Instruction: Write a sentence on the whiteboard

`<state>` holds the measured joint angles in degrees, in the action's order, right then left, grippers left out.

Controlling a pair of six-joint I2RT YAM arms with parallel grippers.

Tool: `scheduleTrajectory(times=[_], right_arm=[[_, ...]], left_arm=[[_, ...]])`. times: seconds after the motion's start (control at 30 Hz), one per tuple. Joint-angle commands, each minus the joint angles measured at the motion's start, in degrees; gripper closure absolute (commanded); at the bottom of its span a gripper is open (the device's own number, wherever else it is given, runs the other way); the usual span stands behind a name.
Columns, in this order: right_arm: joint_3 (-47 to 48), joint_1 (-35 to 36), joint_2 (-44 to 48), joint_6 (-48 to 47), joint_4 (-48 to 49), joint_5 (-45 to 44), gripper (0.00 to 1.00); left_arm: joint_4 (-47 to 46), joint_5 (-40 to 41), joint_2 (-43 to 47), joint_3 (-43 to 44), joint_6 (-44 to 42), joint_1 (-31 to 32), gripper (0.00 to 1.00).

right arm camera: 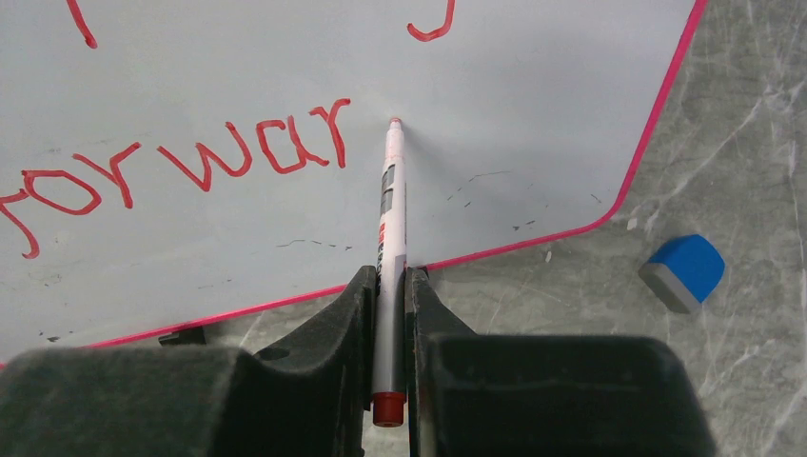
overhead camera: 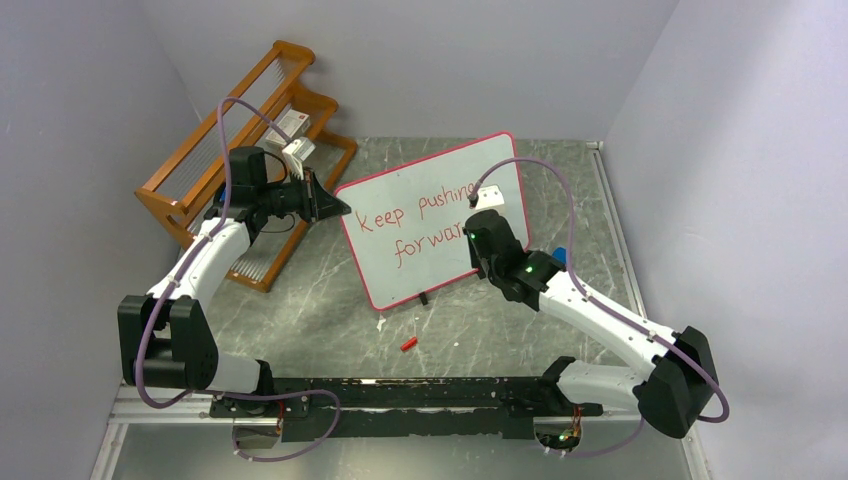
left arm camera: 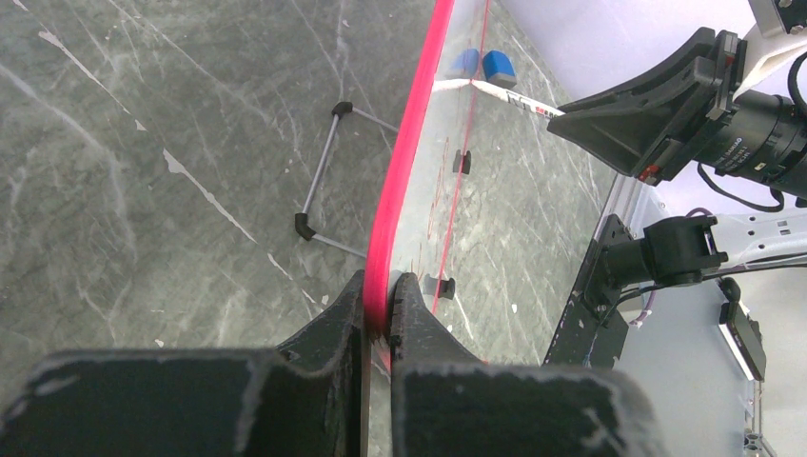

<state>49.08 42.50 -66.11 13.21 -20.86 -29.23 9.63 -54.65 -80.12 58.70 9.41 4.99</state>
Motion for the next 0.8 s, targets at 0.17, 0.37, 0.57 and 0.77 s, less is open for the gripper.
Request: scheduleTrajectory(times=[0.17,0.37,0.57,0.77], right_arm=[[1.6,-0.38,1.05,-0.37,2.29,1.61,1.0],[1.44,-0.35,1.12,-0.12,1.89,1.93,1.0],[1.21,-0.39,1.72,0.17,1.89,2.45,1.0],[1.48,-0.38,1.38,0.2,1.58,3.56,1.0]], left_arm=[[3.56,9.13,-2.71,-1.09,-7.22,1.16,0.95],[3.55,9.2,-2.74,-1.07,-7.31,1.16,0.95],[3.6,9.22,-2.63,-1.06,-7.34,1.16,0.95],[3.66,9.25,-2.57,-1.12,-7.41,1.16,0.95]])
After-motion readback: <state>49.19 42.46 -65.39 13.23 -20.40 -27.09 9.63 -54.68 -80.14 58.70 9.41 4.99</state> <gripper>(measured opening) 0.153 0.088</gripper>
